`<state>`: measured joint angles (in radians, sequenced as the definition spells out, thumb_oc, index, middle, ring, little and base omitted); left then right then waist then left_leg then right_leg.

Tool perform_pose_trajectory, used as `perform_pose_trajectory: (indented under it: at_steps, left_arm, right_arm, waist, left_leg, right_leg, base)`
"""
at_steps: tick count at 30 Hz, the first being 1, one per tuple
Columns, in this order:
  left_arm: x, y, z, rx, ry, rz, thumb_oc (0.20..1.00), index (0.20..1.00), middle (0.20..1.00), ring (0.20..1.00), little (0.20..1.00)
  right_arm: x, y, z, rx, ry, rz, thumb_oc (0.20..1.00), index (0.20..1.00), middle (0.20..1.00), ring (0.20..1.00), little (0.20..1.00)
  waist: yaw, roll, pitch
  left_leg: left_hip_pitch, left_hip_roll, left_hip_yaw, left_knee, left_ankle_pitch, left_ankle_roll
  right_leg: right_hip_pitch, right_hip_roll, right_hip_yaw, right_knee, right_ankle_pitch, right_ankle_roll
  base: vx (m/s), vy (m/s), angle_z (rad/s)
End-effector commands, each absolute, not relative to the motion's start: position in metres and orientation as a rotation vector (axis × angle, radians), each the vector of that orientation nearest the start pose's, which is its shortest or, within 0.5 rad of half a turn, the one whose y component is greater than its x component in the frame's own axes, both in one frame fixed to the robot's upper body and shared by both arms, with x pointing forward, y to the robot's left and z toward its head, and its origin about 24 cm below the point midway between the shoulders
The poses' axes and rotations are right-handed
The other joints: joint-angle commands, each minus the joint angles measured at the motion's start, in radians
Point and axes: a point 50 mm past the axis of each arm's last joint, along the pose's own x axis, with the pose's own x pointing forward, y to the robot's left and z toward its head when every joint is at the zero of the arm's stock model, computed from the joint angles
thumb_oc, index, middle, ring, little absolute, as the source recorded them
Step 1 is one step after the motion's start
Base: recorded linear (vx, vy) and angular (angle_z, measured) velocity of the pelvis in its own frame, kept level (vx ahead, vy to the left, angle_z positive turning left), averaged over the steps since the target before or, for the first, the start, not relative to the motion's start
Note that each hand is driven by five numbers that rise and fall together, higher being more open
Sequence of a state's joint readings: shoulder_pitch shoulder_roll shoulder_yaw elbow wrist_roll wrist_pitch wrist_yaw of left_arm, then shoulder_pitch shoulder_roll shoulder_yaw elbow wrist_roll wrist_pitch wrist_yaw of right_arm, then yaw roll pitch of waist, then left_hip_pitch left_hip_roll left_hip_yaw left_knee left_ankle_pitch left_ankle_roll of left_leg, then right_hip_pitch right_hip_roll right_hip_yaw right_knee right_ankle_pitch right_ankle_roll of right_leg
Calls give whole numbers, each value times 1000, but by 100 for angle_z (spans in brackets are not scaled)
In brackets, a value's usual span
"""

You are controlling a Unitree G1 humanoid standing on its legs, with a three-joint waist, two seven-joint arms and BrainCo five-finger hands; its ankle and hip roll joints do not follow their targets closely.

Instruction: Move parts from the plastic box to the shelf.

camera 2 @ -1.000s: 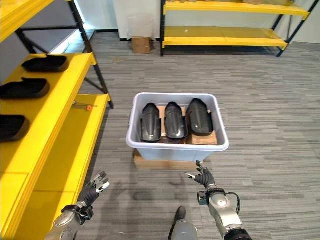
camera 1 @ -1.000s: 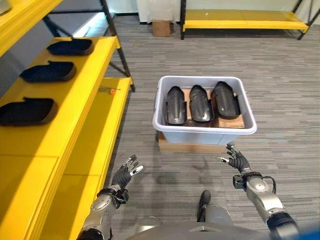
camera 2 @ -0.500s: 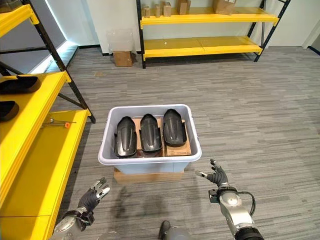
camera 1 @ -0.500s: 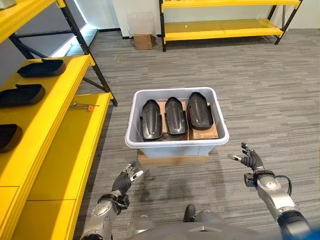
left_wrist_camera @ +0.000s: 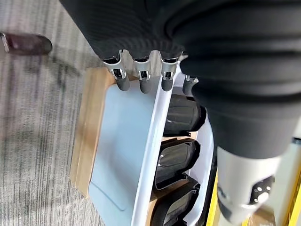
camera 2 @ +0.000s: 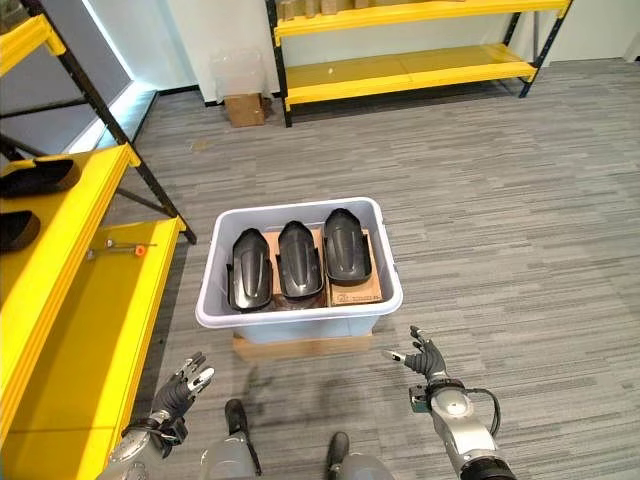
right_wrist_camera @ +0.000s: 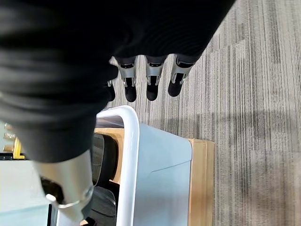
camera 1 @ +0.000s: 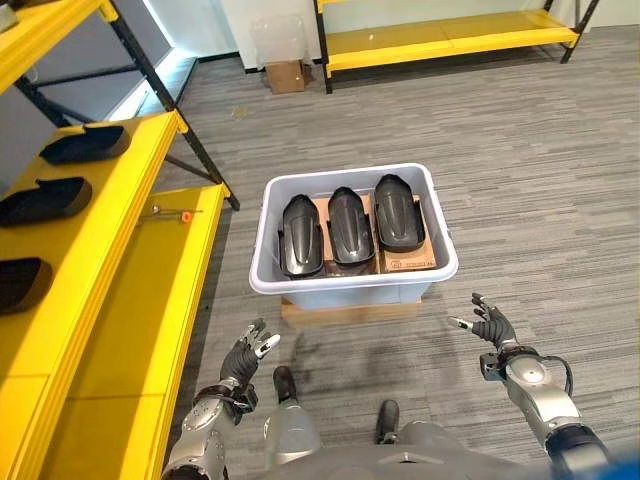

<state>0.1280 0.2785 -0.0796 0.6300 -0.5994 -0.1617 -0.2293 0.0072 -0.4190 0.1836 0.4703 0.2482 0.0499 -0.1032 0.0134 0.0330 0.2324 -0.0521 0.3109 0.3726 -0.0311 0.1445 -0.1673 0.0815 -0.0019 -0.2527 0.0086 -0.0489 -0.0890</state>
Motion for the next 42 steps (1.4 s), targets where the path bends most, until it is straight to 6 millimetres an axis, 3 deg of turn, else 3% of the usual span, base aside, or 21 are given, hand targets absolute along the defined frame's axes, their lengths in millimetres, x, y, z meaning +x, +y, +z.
perform_pose_trajectory:
  at_steps: [1,8,9,13,15,16,17,19,21,24,27,29,30,31,33,37,41,42]
  left_arm:
    - [175,233,-77,-243,467,-11,1000,1000,1000,1000,1000]
    - [177,237,-75,-165,479,-39,1000,1000,1000,1000,1000]
    - [177,238,-75,-174,476,-36,1000,1000,1000,1000,1000]
    - [181,241,-69,-167,441,-61,1000,1000,1000,1000,1000]
    - [183,243,-66,-148,438,-67,1000,1000,1000,1000,1000]
    - [184,244,-66,-138,438,-72,1000,1000,1000,1000,1000]
    - [187,244,-64,-125,436,-86,1000,1000,1000,1000,1000]
    - [187,245,-63,-118,437,-86,1000,1000,1000,1000,1000]
    - [184,244,-64,-115,435,-70,1000,1000,1000,1000,1000]
    - [185,246,-62,-120,416,-36,1000,1000,1000,1000,1000]
    - [193,248,-53,-92,401,-67,1000,1000,1000,1000,1000]
    - [196,247,-51,-113,404,-80,1000,1000,1000,1000,1000]
    - [195,247,-52,-148,401,-85,1000,1000,1000,1000,1000]
    - [190,243,-54,-185,398,-109,1000,1000,1000,1000,1000]
    - [189,242,-54,-203,394,-110,1000,1000,1000,1000,1000]
    - [187,237,-50,-243,381,-91,1000,1000,1000,1000,1000]
    - [183,239,-47,-250,361,-80,1000,1000,1000,1000,1000]
    - [182,239,-47,-348,365,-72,1000,1000,1000,1000,1000]
  right_arm:
    - [225,-231,-36,-206,420,-46,1000,1000,1000,1000,1000]
    - [225,-224,-35,-224,394,24,1000,1000,1000,1000,1000]
    - [226,-223,-34,-226,386,34,1000,1000,1000,1000,1000]
    - [234,-218,-26,-207,341,38,1000,1000,1000,1000,1000]
    - [238,-215,-22,-195,320,33,1000,1000,1000,1000,1000]
    - [239,-214,-21,-185,318,28,1000,1000,1000,1000,1000]
    - [242,-208,-18,-172,305,26,1000,1000,1000,1000,1000]
    - [242,-206,-19,-168,305,31,1000,1000,1000,1000,1000]
    - [242,-204,-20,-176,308,50,1000,1000,1000,1000,1000]
    - [241,-204,-23,-185,326,66,1000,1000,1000,1000,1000]
    - [238,-212,-26,-169,353,19,1000,1000,1000,1000,1000]
    - [236,-216,-28,-171,372,-7,1000,1000,1000,1000,1000]
    - [233,-217,-30,-196,380,-20,1000,1000,1000,1000,1000]
    - [229,-220,-35,-252,410,-16,1000,1000,1000,1000,1000]
    - [229,-222,-35,-291,422,-18,1000,1000,1000,1000,1000]
    - [230,-236,-35,-361,488,-50,1000,1000,1000,1000,1000]
    - [233,-245,-26,-419,434,-61,1000,1000,1000,1000,1000]
    - [240,-248,-15,-452,366,-59,1000,1000,1000,1000,1000]
  waist:
    - [7,-28,-15]
    - [6,-44,-24]
    - [9,-39,-29]
    - [14,-63,-43]
    - [13,-79,-50]
    - [11,-98,-55]
    - [16,-103,-61]
    - [16,-100,-59]
    - [13,-91,-51]
    - [9,-80,-29]
    - [8,-96,-11]
    - [-3,-100,-2]
    - [-4,-96,2]
    - [15,-97,-7]
    - [22,-94,-10]
    - [44,-83,-26]
    - [49,-80,-37]
    - [51,-79,-37]
  left_leg:
    - [6,-65,26,100,-43,41]
    - [-3,-117,-13,132,-92,85]
    - [-9,-114,-6,124,-79,102]
    - [3,-161,-6,114,-115,146]
    - [9,-200,-1,102,-139,177]
    - [23,-239,-9,96,-171,190]
    - [30,-267,5,76,-177,234]
    - [44,-275,-2,73,-190,249]
    - [66,-275,-15,67,-197,253]
    - [104,-247,-48,70,-207,229]
    - [109,-218,-101,83,-215,195]
    - [105,-201,-145,75,-212,180]
    - [102,-178,-170,64,-198,162]
    - [91,-153,-190,61,-168,132]
    - [89,-140,-192,59,-155,119]
    - [87,-100,-198,54,-115,62]
    - [102,-84,-192,52,-110,55]
    - [110,-81,-195,51,-111,54]
  right_leg:
    - [56,-138,-118,115,-81,156]
    - [54,-130,-56,196,-136,150]
    - [47,-120,-55,200,-126,144]
    - [24,-121,-22,314,-136,168]
    - [-6,-124,-8,421,-97,199]
    - [-18,-141,7,510,-76,239]
    - [-97,-143,8,700,52,294]
    - [-168,-152,14,812,108,309]
    - [-233,-171,14,853,105,297]
    - [-261,-231,16,678,78,270]
    - [-215,-275,77,385,146,275]
    - [-209,-282,144,287,175,288]
    - [-188,-286,171,241,146,297]
    - [-119,-295,132,171,116,304]
    - [-98,-278,112,150,82,294]
    - [-26,-245,64,83,32,255]
    - [4,-233,42,59,26,235]
    - [6,-229,41,60,27,231]
  base:
    - [297,342,-25]
    - [185,254,3]
    - [118,240,7]
    - [122,245,7]
    - [128,275,23]
    - [101,348,30]
    - [87,311,29]
    - [19,157,16]
    - [60,45,-4]
    - [88,-152,-14]
    - [77,-334,16]
    - [76,-340,56]
    - [178,-478,89]
    - [172,-438,85]
    - [115,-266,64]
    - [105,-165,-14]
    - [102,-116,-11]
    - [109,-88,-5]
